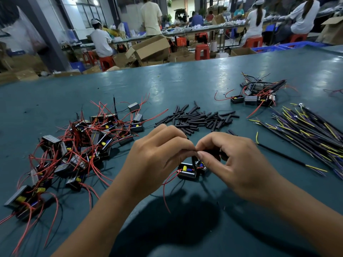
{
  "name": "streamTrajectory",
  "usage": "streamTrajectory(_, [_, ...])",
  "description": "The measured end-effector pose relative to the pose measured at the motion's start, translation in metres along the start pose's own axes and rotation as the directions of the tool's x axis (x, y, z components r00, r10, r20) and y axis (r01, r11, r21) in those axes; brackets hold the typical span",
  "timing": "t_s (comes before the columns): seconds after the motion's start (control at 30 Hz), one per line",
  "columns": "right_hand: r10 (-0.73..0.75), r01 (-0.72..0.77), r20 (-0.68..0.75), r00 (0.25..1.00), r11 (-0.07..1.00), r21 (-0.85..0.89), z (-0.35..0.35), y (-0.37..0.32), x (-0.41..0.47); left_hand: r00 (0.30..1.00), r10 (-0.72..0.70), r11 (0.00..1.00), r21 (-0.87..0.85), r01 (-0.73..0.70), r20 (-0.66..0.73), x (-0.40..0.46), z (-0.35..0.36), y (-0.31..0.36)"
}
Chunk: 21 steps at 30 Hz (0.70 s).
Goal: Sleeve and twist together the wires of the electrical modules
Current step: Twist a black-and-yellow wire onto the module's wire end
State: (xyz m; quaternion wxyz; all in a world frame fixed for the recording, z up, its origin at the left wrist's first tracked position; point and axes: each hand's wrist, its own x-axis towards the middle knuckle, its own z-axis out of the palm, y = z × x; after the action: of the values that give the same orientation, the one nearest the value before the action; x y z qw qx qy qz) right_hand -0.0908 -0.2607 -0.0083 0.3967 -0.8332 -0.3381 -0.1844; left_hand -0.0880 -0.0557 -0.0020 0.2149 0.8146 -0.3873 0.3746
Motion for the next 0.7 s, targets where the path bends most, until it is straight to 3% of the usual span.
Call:
streamTrajectory(0.13, [-0.013,0.013,-0.018,1.0,1.0,-0.021,0.001,0.0,-0.001,1.0,-0.009,0.998,0.054,0.009,0.006,0.0,0.002,0.005])
streamTrajectory(0.2, [-0.025,0.023,-0.038,0.999,0.999,-0.04,0.001,0.001,-0.001,0.991,-0.131,0.99,-0.039,0.132,0.036,0.001,0.003,0.01])
streamTrajectory(0.3, [-0.07,0.062,-0.071,0.995,0.992,-0.107,0.001,0.002,-0.002,0.923,-0.365,0.901,-0.201,0.384,0.124,0.003,0.003,0.019])
streamTrajectory(0.4, [-0.133,0.114,-0.096,0.986,0.976,-0.186,0.001,0.002,-0.003,0.857,-0.482,0.817,-0.262,0.514,0.181,0.006,0.0,0.027])
streamTrajectory(0.5, [-0.204,0.167,-0.109,0.973,0.944,-0.284,0.002,0.002,-0.003,0.736,-0.61,0.622,-0.398,0.674,0.295,0.006,-0.001,0.028])
streamTrajectory(0.6, [-0.236,0.185,-0.121,0.964,0.924,-0.335,0.004,0.001,-0.003,0.523,-0.709,0.234,-0.542,0.807,0.473,0.006,0.0,0.028])
streamTrajectory(0.63, [-0.222,0.174,-0.123,0.967,0.933,-0.315,0.004,0.001,-0.003,0.489,-0.712,0.163,-0.56,0.812,0.503,0.006,0.0,0.027])
streamTrajectory(0.67, [-0.198,0.157,-0.123,0.972,0.947,-0.28,0.005,0.001,-0.003,0.496,-0.712,0.17,-0.563,0.809,0.497,0.006,-0.002,0.026])
streamTrajectory(0.7, [-0.166,0.135,-0.12,0.979,0.963,-0.236,0.005,0.001,-0.003,0.549,-0.701,0.267,-0.546,0.794,0.456,0.005,-0.004,0.023])
